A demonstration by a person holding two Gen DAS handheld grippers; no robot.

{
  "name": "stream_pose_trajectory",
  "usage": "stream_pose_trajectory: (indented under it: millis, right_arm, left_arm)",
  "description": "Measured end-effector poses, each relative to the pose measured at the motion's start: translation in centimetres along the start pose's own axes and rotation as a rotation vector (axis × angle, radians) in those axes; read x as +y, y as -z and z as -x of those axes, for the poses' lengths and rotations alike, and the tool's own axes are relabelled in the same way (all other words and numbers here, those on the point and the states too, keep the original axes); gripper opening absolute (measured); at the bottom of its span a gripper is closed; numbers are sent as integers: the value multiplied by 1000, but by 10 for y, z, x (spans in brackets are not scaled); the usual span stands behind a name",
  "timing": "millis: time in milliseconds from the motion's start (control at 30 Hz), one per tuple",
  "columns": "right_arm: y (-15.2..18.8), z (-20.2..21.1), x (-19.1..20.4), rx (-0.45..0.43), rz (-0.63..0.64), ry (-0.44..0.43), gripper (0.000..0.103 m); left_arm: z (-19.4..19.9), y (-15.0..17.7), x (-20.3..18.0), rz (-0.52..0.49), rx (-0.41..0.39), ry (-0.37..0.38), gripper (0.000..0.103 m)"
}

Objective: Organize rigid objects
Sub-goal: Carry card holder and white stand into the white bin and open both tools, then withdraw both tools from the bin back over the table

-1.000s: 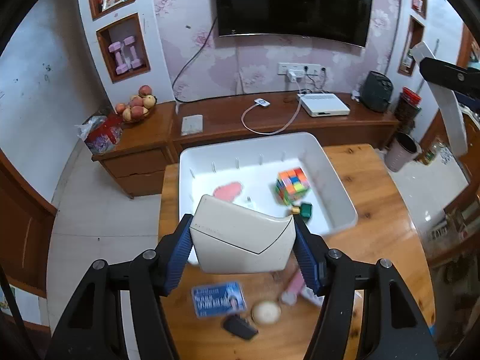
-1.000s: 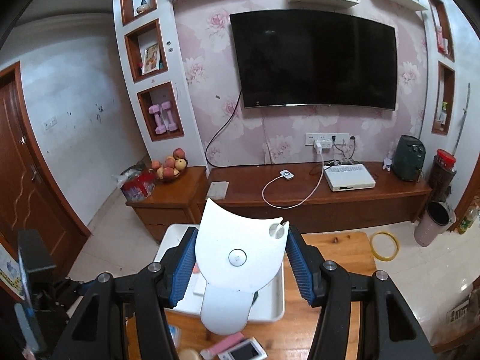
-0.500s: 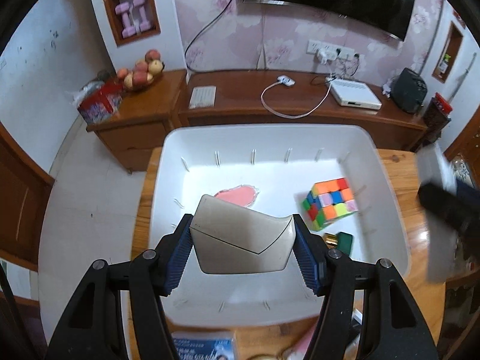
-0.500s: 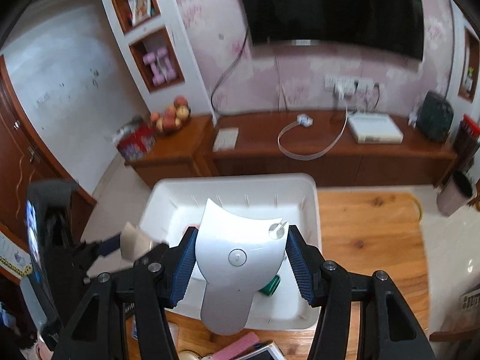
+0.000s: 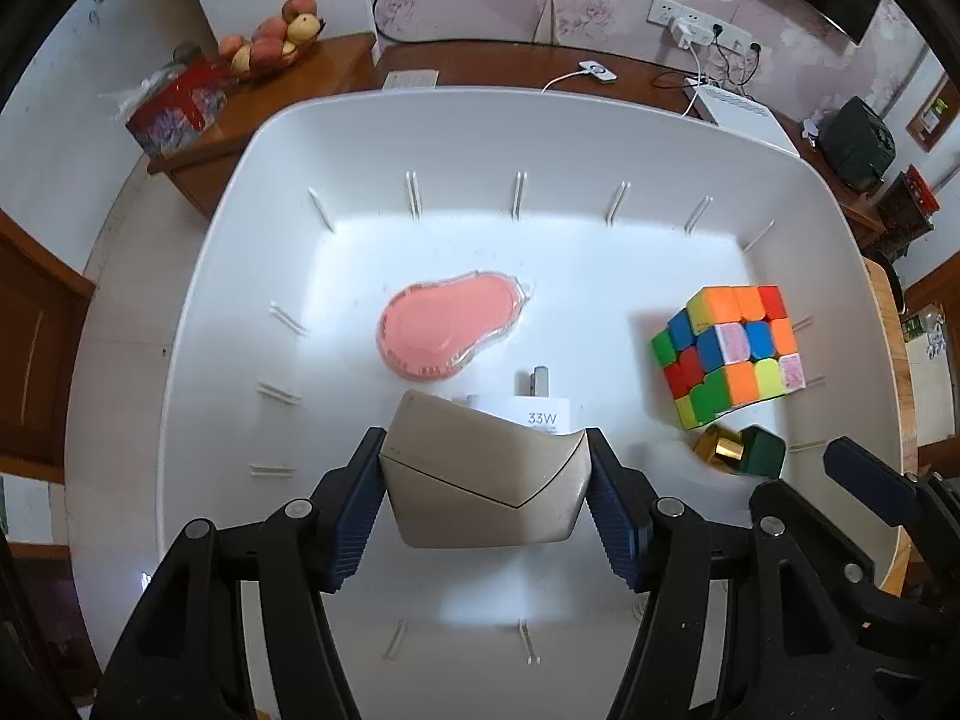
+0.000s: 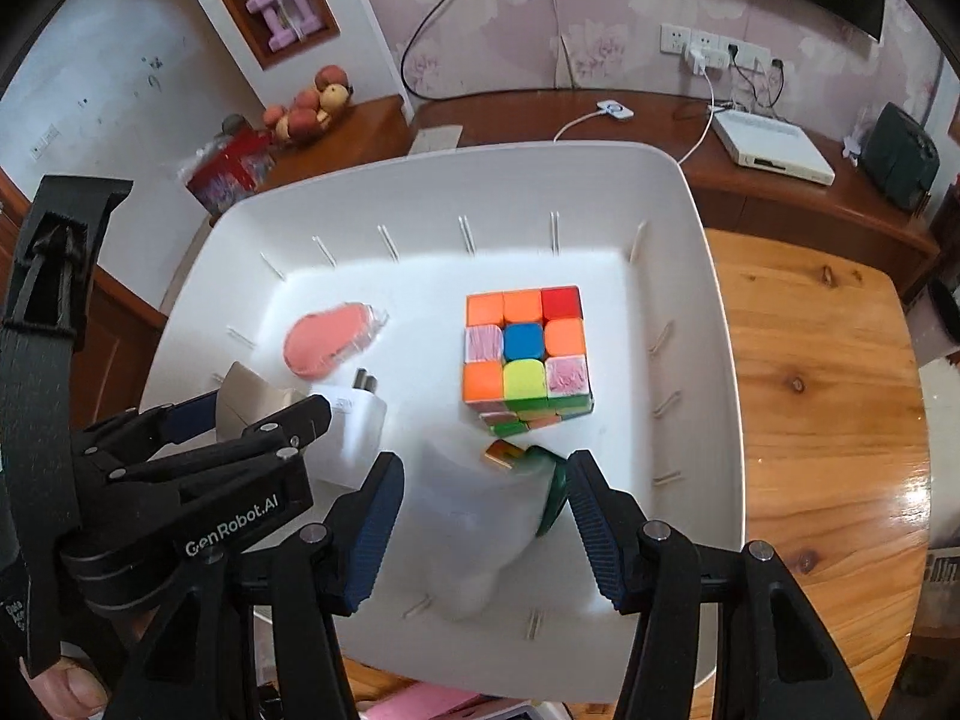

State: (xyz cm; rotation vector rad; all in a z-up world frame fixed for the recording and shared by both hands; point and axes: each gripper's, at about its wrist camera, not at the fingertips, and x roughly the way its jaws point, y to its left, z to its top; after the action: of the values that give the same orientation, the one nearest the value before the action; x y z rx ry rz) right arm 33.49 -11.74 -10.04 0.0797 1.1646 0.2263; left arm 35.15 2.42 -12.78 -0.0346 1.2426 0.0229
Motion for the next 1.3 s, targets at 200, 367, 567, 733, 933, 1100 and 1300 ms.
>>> stream_pose_trajectory:
  millis: [200,367,567,733,933,1100,1300]
  right_arm:
    - [7,8,-2,-16,5,4,57]
    - [14,28,0,-51,27,14,57]
    - [27,63,3,-100,42,28,57]
    - [37,98,7,-152,47,36,57]
    - [56,153,17,-243,79,51,57]
    - [80,194,24,-322,112,52,65]
    - [110,218,32,-366,164,51,66]
  left_arm:
    - [-1,4,3,16,31,64,85]
    - [17,7,10,23,7,50,99]
    - [57,16,24,12,-27,50,99]
    - [103,27,33,4,-86,53,99]
    - [164,50,42,-21,-169,60,99]
    - [197,79,47,-48,-205,60,99]
    - [213,110,55,-68,-258,64,99]
